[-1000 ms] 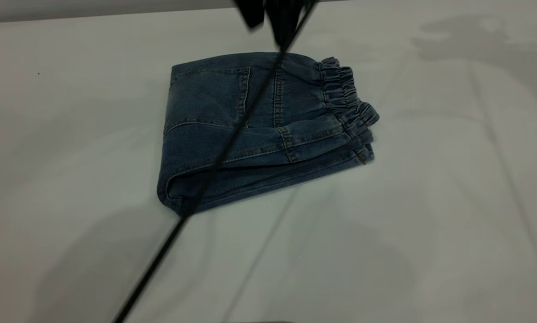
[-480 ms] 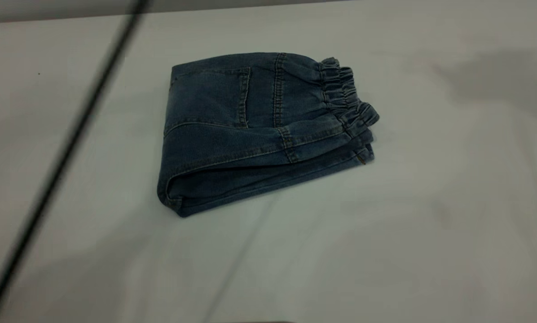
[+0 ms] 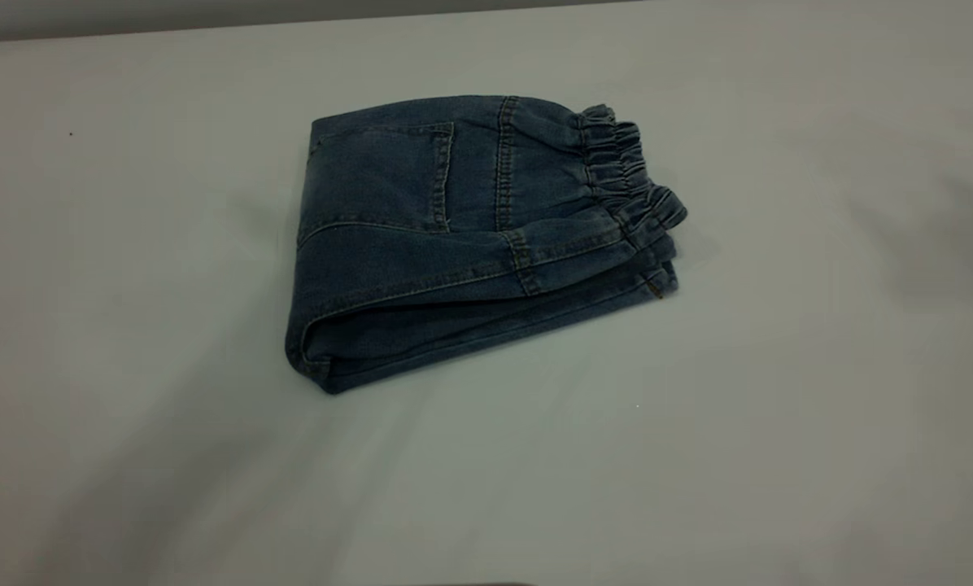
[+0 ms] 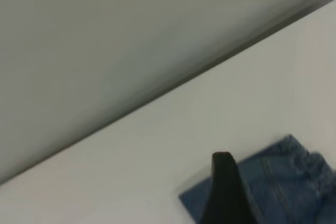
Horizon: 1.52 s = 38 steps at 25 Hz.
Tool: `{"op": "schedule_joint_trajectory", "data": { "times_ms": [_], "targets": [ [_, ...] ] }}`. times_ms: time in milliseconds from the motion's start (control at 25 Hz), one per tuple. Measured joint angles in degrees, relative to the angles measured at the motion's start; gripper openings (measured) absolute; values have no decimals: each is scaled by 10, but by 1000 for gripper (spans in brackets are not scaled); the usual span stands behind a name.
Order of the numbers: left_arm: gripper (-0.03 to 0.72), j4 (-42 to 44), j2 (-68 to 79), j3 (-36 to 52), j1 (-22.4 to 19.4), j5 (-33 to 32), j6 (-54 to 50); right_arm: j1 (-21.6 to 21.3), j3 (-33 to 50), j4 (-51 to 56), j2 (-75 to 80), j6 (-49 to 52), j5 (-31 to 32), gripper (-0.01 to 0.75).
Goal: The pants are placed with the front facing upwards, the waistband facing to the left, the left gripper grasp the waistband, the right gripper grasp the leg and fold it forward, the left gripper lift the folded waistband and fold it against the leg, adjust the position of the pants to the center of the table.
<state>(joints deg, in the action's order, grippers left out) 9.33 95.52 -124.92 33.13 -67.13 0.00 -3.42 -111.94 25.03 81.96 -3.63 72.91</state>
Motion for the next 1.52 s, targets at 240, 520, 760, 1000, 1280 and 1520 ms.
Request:
{"op": "schedule_joint_trajectory", "data": {
  "times_ms": [240, 520, 760, 1000, 1280, 1520],
  "targets": [
    [454, 1, -191, 210, 0, 0, 0, 0, 202, -6, -153, -23, 1, 537],
    [454, -2, -377, 425, 0, 0, -4, 0, 378, -10, -322, -74, 0, 537],
    [454, -21, -490, 573, 0, 0, -5, 0, 507, -39, -456, -78, 1, 537],
    [454, -35, -574, 677, 0, 0, -5, 0, 592, -68, -587, -79, 2, 537],
    [454, -40, -643, 771, 0, 0, -5, 0, 697, -82, -705, -83, 2, 537],
    [454, -42, -691, 845, 0, 0, -5, 0, 786, -105, -755, -101, -16, 537]
  ]
}}
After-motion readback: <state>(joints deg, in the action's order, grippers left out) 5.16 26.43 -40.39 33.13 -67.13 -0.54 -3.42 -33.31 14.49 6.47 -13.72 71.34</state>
